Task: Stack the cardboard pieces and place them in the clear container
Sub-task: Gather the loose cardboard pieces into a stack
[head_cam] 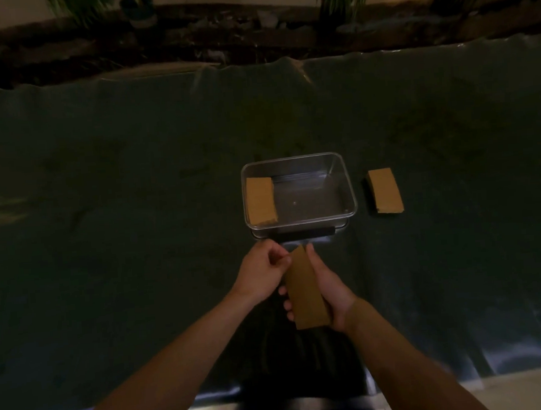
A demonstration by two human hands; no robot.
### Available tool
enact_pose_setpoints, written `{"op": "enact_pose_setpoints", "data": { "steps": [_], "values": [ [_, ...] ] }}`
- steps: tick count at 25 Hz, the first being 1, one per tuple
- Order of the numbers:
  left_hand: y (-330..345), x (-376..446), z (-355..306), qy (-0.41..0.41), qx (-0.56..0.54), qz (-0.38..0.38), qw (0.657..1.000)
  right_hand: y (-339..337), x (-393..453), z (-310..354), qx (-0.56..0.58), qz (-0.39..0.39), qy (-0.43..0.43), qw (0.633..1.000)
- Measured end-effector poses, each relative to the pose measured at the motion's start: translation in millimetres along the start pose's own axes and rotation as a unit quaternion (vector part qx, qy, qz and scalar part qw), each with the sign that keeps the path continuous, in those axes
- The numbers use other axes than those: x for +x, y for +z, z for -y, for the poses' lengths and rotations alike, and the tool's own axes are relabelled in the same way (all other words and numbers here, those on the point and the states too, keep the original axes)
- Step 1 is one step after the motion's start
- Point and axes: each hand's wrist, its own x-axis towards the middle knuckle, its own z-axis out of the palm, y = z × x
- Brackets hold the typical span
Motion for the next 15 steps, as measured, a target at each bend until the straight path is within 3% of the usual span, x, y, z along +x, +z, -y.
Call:
{"op": "enact_pose_setpoints", "data": {
  "steps": [3, 7, 10, 15],
  "values": [
    [-5, -5, 0, 0.065, 0.078, 0.016, 0.995, 0, -1, -1, 0.020, -0.004, -0.012, 1.000],
    [-8, -14, -2, 0.118, 0.098, 0.204, 0.967, -1, 1, 7, 0.044, -0.024, -0.051, 0.997],
    [-4, -14, -5, 0.197, 0.211, 0.195, 0.937, 4, 2, 10, 0.050, -0.040, -0.052, 0.997],
    [-4, -13, -10, 0.252, 0.234, 0.205, 0.916, -3, -6, 14, 0.073, -0.043, -0.049, 0.995]
  ]
}}
